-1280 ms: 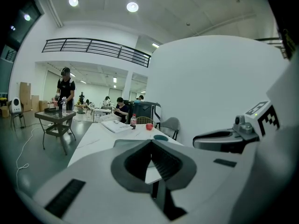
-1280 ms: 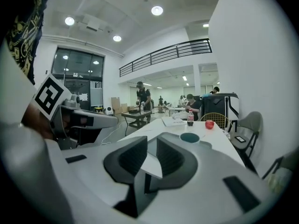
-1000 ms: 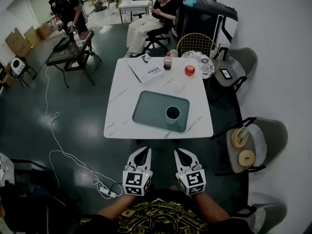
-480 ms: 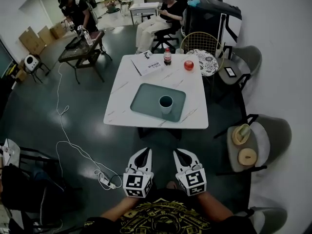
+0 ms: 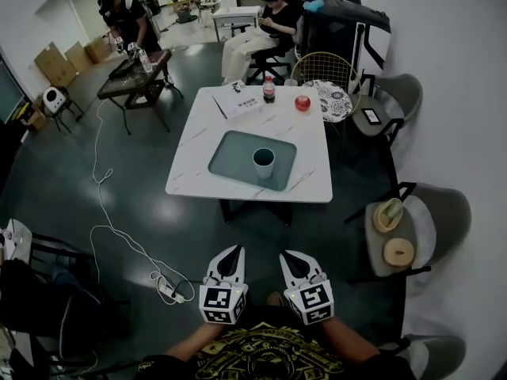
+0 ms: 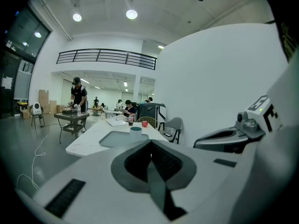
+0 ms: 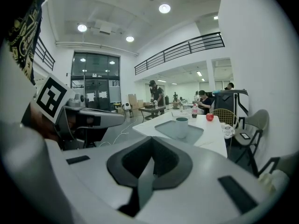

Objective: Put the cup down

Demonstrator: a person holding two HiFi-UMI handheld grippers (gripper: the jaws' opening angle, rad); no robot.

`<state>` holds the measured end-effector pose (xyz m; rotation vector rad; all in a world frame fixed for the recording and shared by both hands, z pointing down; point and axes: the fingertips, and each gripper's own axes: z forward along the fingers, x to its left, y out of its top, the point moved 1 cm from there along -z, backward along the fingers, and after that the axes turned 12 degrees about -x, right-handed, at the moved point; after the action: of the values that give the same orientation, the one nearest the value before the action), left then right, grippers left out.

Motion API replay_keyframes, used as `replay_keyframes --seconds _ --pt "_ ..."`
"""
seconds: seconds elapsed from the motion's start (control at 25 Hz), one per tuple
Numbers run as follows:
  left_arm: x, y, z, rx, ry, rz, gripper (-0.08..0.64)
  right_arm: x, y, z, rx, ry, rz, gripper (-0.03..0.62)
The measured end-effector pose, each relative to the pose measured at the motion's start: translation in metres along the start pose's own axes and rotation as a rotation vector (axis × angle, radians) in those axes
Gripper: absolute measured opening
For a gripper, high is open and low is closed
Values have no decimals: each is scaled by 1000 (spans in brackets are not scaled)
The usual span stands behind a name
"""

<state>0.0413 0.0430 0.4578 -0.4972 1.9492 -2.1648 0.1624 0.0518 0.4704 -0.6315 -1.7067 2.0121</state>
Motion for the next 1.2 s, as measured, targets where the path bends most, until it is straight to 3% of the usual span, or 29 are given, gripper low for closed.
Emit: replay_keyframes --seconds 0.32,1.2 --pt "-9 -7 -4 9 -21 -10 11 4 -7 -7 18 7 9 6" --pt "-5 -8 2 13 7 -12 11 1 -19 -2 39 33 13 5"
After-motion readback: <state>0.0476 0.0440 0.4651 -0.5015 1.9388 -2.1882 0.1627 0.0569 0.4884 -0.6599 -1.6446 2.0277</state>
